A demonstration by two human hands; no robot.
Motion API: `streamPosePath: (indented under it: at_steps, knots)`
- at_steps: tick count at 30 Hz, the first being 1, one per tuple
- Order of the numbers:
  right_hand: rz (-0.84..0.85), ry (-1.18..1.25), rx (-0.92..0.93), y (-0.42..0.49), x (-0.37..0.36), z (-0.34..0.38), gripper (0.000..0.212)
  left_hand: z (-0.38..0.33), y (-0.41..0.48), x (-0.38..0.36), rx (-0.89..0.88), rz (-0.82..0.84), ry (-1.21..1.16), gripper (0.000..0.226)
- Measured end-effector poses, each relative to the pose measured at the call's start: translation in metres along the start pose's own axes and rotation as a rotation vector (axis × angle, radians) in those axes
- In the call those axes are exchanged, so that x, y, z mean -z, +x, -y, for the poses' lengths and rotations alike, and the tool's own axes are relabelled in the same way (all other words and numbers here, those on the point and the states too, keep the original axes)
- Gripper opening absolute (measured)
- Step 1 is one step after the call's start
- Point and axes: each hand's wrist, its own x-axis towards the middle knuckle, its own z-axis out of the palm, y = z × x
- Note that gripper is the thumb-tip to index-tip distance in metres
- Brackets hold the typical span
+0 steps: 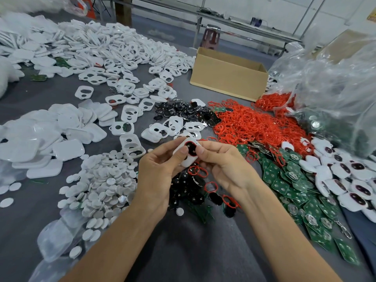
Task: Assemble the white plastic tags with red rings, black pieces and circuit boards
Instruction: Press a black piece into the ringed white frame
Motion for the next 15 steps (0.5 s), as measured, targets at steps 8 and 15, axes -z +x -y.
streamPosePath:
  at_steps: [8,15]
  knots:
    - [0.018,0.095,0.029,-0.001,0.002,0.006,0.035,-0.003,0.003,0.004,0.104,0.112,-0.163,0.029]
    - [-0.248,-0.416,0.384,-0.012,-0.013,0.017,0.007,0.001,-0.005,0.002,-0.452,-0.119,0.617,0.018]
